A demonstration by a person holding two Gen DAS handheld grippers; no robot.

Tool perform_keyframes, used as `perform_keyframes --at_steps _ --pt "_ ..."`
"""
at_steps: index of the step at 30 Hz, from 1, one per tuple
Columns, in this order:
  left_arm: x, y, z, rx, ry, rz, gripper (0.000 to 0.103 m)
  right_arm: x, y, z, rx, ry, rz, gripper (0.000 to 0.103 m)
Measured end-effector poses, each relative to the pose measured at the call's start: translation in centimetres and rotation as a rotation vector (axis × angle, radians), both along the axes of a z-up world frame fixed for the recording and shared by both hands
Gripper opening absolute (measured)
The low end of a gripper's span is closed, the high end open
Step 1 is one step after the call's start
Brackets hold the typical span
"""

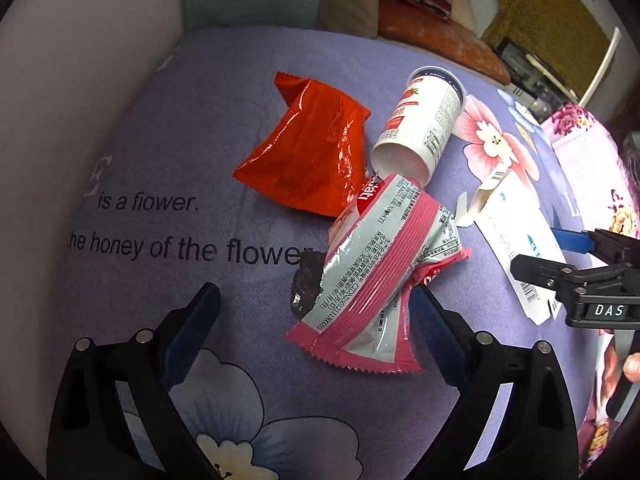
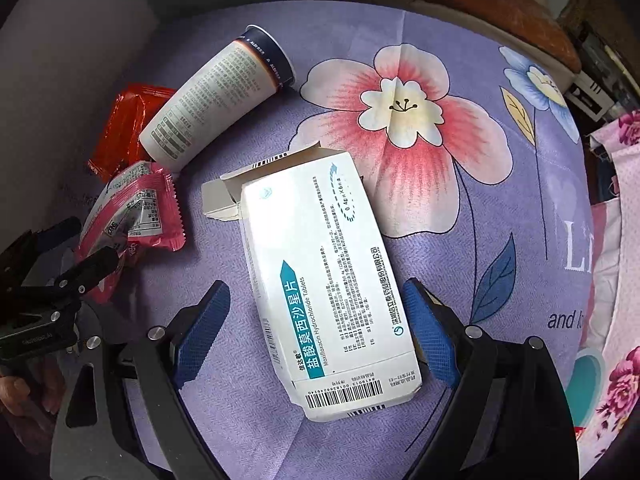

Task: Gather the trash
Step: 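Grasp the white medicine box with the right gripper while the left grasps the red-silver wrapper, then carry the medicine box and wrapper over the teal bin with both grippers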

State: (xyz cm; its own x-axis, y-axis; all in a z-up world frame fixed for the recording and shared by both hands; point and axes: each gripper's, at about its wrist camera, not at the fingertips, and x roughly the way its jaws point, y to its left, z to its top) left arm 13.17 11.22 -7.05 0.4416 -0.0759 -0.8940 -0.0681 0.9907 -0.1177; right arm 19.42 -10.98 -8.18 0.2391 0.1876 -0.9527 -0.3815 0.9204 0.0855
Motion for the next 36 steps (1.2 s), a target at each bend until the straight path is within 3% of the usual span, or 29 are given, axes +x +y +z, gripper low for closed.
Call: perform_keyframes --at_steps 1,5,16,19,23,29,36 --pt "0.0 0.1 0.0 0.002 -0.003 -0.008 0.095 0.0 0.4 -0.1 -0.016 -0.009 0.013 0.083" --pt "0.1 -0.4 0.2 0.007 -0.011 -0.037 0.095 -0.6 0.7 -0.1 -0.030 -0.037 0.045 0.063" --pt "1.6 -4.4 -0.8 0.063 0.002 -0.167 0.094 -2.4 -3.8 1.2 0.052 -0.037 -0.061 0.061" --pt "1.6 -5.2 -1.0 0.120 -0.013 -0.183 0.070 -3.1 -4.8 1.5 0.089 -0.039 -0.092 0.061" --pt "1.5 -5.5 -0.5 0.102 -0.015 -0.180 0.035 -4.2 -5.9 2.0 0.130 -0.053 -0.124 0.061" --pt "-0.4 -6.6 0.0 0.042 -0.014 -0.156 0.034 -6.4 -7.9 2.4 0.175 -0.072 -0.171 0.061" --pt "-2.6 -10.4 1.2 0.018 -0.023 -0.225 0.034 -9.0 -11.9 2.9 0.223 -0.092 -0.263 0.061"
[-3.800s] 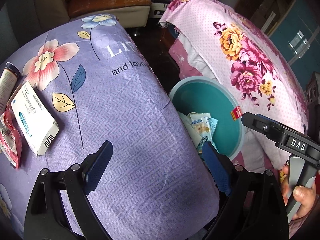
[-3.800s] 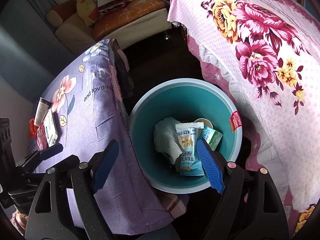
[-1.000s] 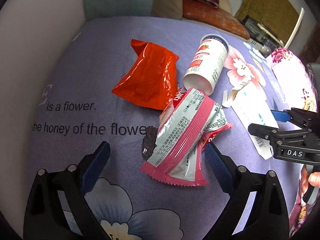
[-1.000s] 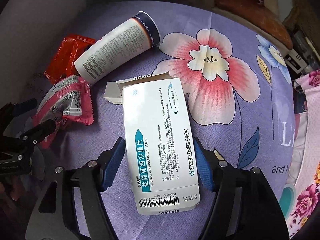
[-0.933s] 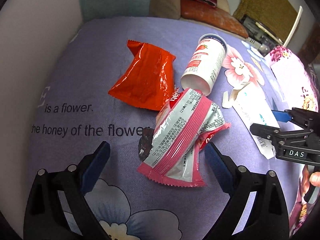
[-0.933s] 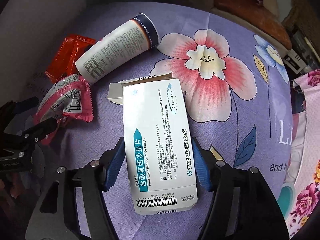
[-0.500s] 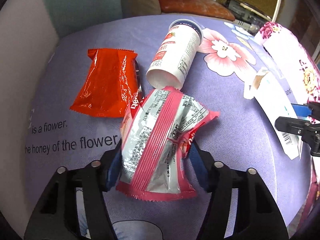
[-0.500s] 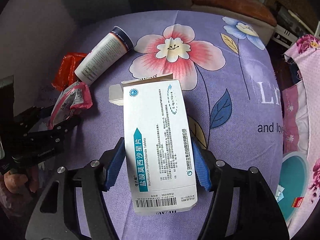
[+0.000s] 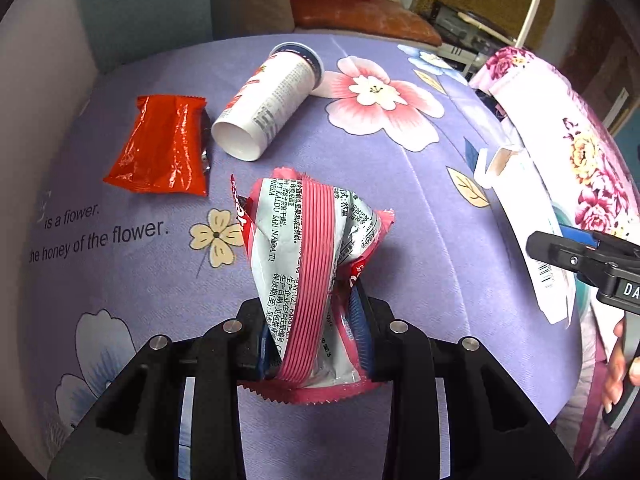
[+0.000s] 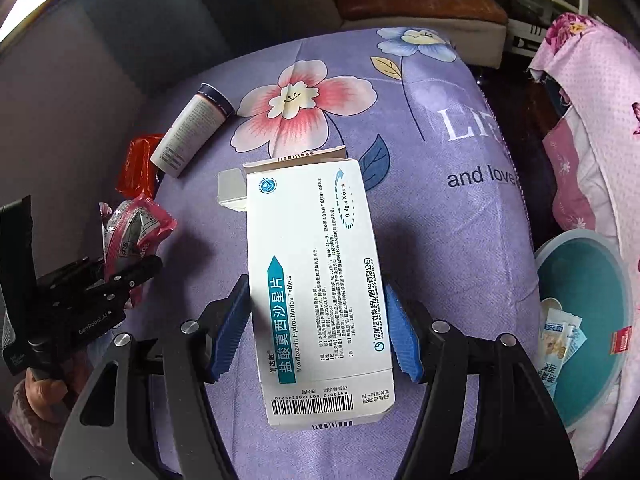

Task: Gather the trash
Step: 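Carry the medicine box and wrapper over the teal bin with both grippers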

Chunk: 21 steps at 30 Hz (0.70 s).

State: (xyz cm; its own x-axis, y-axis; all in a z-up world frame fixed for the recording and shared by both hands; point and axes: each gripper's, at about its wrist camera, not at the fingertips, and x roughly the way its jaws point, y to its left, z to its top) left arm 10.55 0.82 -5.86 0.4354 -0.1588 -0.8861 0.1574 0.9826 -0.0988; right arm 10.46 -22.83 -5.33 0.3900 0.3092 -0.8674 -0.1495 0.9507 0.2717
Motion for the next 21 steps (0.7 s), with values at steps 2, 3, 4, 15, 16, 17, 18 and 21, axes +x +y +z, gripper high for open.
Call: perform_keyframes --at_steps 2,3,4,15,16,17,18,21 --pt "-0.5 -1.4 0.2 -0.002 0.000 -0.024 0.034 -0.9 -1.2 0.3 0.001 -0.015 -0.025 0.061" --pt "-0.6 -2.2 0.4 -0.001 -0.001 -0.035 0.034 -1.3 -1.8 0.5 0.002 -0.021 -0.037 0.061" --pt "-0.7 -2.9 0.5 -0.002 -0.003 -0.045 0.034 -1.7 -2.4 0.6 0.007 -0.027 -0.050 0.061" --pt "-2.0 -10.8 2.0 -0.019 -0.018 -0.156 0.034 -5.1 -9.2 1.9 0.051 -0.094 -0.177 0.061" --pt "-2.2 -11.6 2.1 -0.018 -0.019 -0.170 0.034 -5.4 -9.7 2.0 0.050 -0.103 -0.187 0.061" --pt "-2.3 -12.4 2.1 -0.015 -0.021 -0.184 0.034 -5.7 -10.2 2.1 0.048 -0.110 -0.198 0.061" --pt "-2.3 -13.2 2.2 -0.012 -0.022 -0.198 0.034 -5.9 -10.8 2.1 0.048 -0.116 -0.209 0.061" --pt "-2.6 -15.6 2.3 -0.007 -0.022 -0.237 0.035 -6.7 -12.9 2.1 0.053 -0.126 -0.244 0.061"
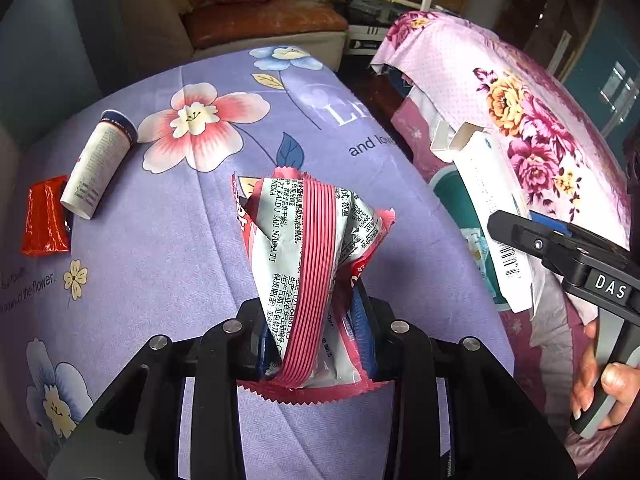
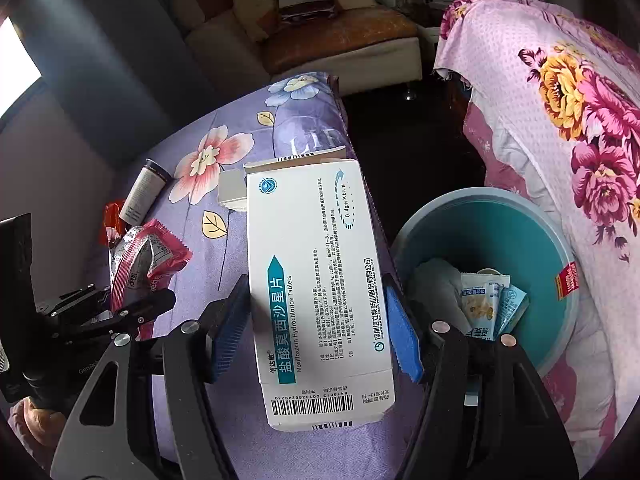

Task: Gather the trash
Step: 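Carry the medicine box and wrapper over the teal bin with both grippers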

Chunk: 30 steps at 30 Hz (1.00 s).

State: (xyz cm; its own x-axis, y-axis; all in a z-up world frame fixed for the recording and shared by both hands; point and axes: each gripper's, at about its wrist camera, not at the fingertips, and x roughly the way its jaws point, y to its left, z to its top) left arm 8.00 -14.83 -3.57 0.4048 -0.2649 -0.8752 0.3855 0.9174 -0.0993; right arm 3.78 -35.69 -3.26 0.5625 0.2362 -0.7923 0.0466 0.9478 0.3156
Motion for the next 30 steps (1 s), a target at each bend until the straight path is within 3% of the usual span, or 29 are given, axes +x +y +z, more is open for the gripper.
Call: perform_keyframes --at_steps 15,23,30 --pt "-1.2 -11.9 -0.7 0.050 0.010 -0.190 0.036 -4.3 -12.1 0.3 0.035 -0.044 -0.232 0.061" --pt "-1.7 -16.6 -1.7 0.058 0.027 -0.251 0.038 -5.3 -14.5 -0.7 0.038 -0.026 -0.268 0.061" --pt "-1.2 -18.3 -2.9 0.064 0.055 -0.254 0.038 -4.8 -15.6 -1.9 0.048 0.002 -0.275 0.061"
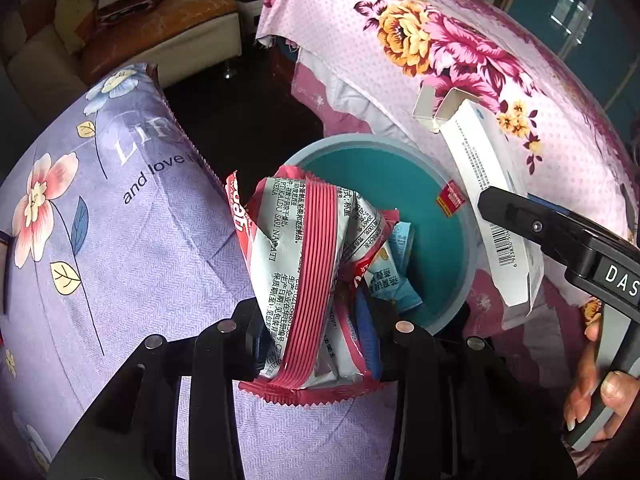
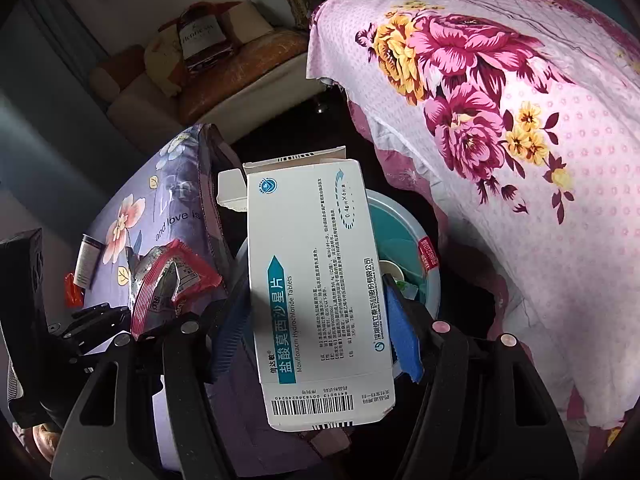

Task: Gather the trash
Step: 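Carry the medicine box and wrapper over the teal bin with both grippers, then open the left gripper to drop the wrapper while the right drops the medicine box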

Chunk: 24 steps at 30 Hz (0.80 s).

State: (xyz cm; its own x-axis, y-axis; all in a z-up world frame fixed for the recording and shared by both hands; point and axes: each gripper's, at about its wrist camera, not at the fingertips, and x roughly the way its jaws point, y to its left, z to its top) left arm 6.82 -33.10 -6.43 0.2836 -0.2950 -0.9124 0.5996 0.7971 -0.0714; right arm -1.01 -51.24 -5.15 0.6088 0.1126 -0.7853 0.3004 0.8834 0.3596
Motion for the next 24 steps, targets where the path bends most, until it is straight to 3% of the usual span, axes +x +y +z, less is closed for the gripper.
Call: perform_keyframes --at_steps 24 --pt "1.8 -2.0 -2.0 -0.003 0.041 -0.018 0.046 1.8 -1.5 -2.0 -0.007 0.073 -0.010 0.062"
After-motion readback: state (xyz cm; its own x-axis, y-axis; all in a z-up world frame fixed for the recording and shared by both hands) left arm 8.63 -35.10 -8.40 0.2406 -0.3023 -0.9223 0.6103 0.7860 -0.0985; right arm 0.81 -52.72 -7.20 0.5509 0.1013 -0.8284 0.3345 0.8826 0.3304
